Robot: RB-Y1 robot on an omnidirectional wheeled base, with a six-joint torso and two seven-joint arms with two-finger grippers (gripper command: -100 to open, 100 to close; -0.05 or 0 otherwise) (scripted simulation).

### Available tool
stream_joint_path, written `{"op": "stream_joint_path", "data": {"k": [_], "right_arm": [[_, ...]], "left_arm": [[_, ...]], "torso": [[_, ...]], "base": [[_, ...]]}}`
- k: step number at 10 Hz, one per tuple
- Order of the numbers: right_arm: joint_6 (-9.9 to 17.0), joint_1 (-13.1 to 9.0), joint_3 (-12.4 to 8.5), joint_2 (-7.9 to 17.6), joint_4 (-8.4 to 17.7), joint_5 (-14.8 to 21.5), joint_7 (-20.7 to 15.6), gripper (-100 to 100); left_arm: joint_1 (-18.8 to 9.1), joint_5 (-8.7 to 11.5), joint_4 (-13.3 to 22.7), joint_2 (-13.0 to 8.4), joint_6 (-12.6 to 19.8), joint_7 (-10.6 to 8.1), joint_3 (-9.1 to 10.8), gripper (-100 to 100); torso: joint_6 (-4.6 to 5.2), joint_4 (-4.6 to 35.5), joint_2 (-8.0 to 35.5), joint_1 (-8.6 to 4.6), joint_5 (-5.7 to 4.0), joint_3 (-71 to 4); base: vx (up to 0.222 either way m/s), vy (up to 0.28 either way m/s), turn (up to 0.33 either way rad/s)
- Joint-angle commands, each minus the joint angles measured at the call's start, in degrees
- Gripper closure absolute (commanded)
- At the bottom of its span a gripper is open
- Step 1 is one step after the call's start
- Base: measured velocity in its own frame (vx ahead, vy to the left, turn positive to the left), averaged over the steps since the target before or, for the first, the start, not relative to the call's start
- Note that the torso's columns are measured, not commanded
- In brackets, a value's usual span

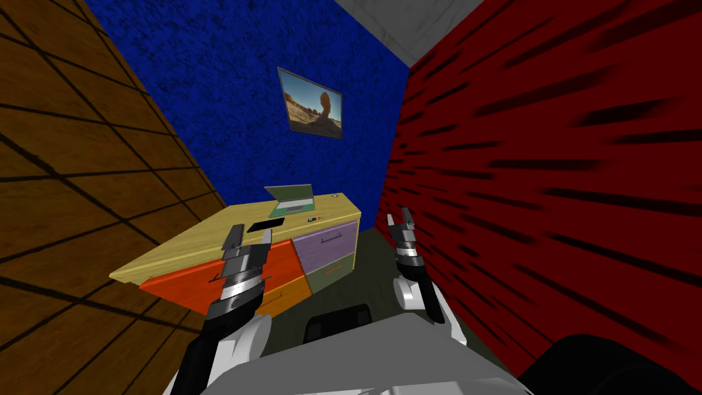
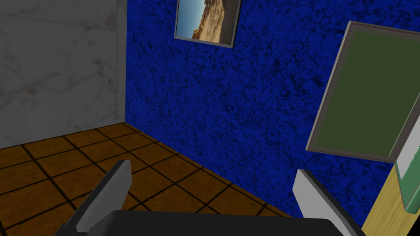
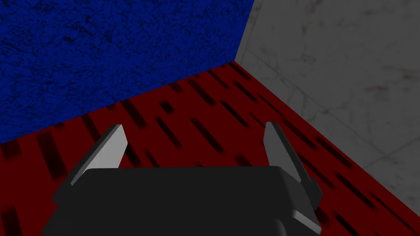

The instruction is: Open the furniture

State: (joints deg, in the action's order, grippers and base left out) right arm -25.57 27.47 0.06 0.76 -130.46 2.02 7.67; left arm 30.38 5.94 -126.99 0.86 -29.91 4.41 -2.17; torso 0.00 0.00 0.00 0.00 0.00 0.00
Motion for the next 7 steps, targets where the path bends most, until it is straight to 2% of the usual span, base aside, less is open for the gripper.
{"op": "stream_joint_path", "data": {"k": [1, 7], "right_arm": [[0.0, 0.0, 0.0, 0.0, 0.0, 0.0, 0.0, 0], [0.0, 0.0, 0.0, 0.0, 0.0, 0.0, 0.0, 0]], "left_arm": [[0.0, 0.0, 0.0, 0.0, 0.0, 0.0, 0.0, 0], [0.0, 0.0, 0.0, 0.0, 0.0, 0.0, 0.0, 0]], "torso": [[0.0, 2.3, 2.3, 0.0, 0.0, -4.7], [0.0, 26.9, 26.9, 0.0, 0.0, -53.8]], "base": [[0.0, 0.0, 0.0], [0.0, 0.0, 0.0]]}}
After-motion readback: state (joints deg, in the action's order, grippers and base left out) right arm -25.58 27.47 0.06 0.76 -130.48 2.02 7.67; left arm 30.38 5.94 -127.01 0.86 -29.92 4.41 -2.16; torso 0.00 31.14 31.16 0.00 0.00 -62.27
